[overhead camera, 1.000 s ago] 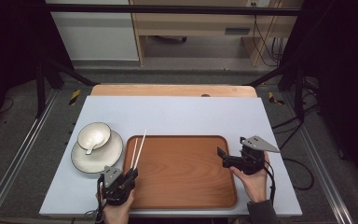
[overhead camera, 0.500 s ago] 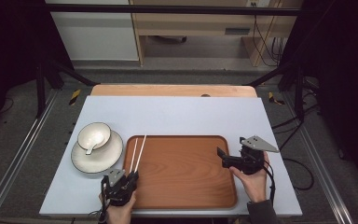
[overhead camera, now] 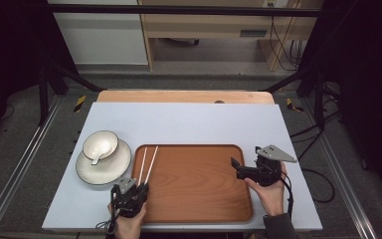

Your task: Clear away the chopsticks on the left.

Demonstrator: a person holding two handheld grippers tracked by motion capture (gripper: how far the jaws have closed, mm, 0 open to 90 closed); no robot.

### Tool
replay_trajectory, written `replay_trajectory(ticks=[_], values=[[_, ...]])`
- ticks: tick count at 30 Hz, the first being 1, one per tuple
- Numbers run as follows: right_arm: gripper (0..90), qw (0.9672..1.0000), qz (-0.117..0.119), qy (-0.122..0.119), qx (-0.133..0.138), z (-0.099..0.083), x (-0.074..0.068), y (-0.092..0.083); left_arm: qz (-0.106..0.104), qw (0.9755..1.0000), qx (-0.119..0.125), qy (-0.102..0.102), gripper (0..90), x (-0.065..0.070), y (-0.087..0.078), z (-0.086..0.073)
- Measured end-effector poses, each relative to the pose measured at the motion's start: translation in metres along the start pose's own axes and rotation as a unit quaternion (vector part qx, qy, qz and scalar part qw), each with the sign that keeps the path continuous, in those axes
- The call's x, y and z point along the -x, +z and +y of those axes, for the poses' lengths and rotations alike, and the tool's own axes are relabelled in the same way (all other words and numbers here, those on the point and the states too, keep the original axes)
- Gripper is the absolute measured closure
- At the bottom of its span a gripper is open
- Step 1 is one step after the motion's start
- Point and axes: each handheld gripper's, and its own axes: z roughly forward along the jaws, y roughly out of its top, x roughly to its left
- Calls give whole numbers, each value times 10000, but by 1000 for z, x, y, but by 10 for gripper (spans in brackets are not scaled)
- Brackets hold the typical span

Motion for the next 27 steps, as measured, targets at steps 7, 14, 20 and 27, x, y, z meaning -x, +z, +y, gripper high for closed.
replay_trajectory(ticks=[7,14,20,27], values=[[57,10000,-8,10,12,0,1,-1,28,10000,-16,42,834,1,0,1],[57,10000,-5,-4,-12,0,1,0,6,10000,-49,54,828,1,0,1],[58,10000,-9,12,12,0,1,-1,-85,10000,-35,37,798,0,0,2],[57,10000,-13,51,48,1,3,-3,-276,9988,274,289,731,-2,-12,15]])
